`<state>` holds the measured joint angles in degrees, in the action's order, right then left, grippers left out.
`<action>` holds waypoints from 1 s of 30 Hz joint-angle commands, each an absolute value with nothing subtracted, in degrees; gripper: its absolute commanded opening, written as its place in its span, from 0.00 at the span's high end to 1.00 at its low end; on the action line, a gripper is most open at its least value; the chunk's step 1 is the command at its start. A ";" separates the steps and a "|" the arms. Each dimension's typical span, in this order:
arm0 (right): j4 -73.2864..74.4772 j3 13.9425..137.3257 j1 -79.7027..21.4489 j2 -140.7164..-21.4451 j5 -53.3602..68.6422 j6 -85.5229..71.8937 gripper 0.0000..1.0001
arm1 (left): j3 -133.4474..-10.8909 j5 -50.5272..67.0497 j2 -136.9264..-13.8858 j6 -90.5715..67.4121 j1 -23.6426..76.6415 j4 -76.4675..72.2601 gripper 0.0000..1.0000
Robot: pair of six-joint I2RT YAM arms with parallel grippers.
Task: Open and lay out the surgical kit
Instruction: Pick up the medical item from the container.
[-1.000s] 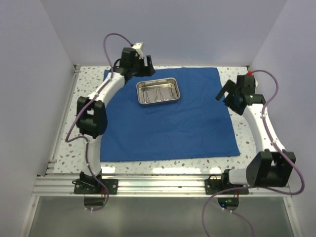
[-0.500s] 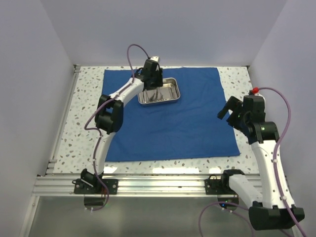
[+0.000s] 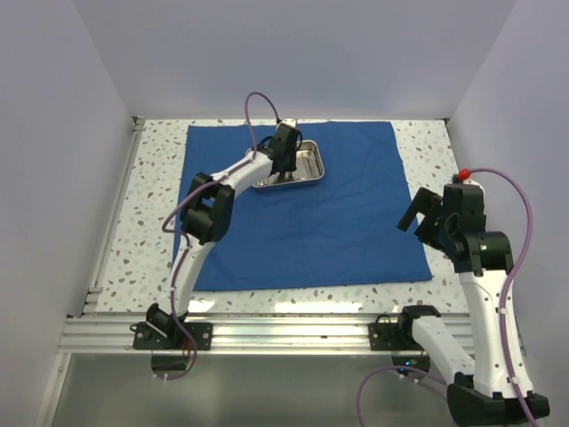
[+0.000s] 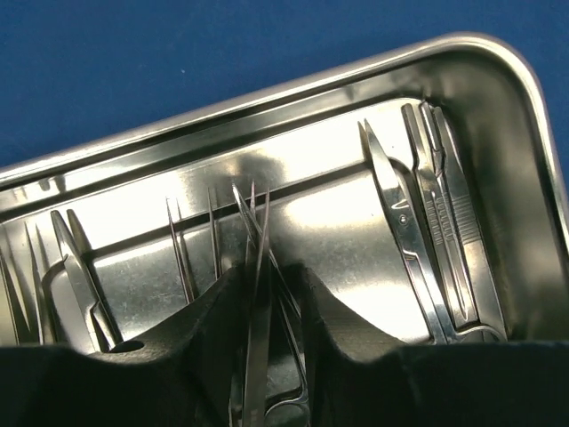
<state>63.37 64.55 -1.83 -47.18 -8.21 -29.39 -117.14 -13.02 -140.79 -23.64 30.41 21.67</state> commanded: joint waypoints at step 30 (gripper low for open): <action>61.17 66.62 -3.51 -50.80 -7.74 -27.16 0.01 | -124.53 -15.56 -138.52 -22.59 27.07 22.41 1.00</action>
<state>63.22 64.79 -3.07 -50.24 -8.10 -28.38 -119.48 -15.88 -141.43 -24.08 29.10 22.46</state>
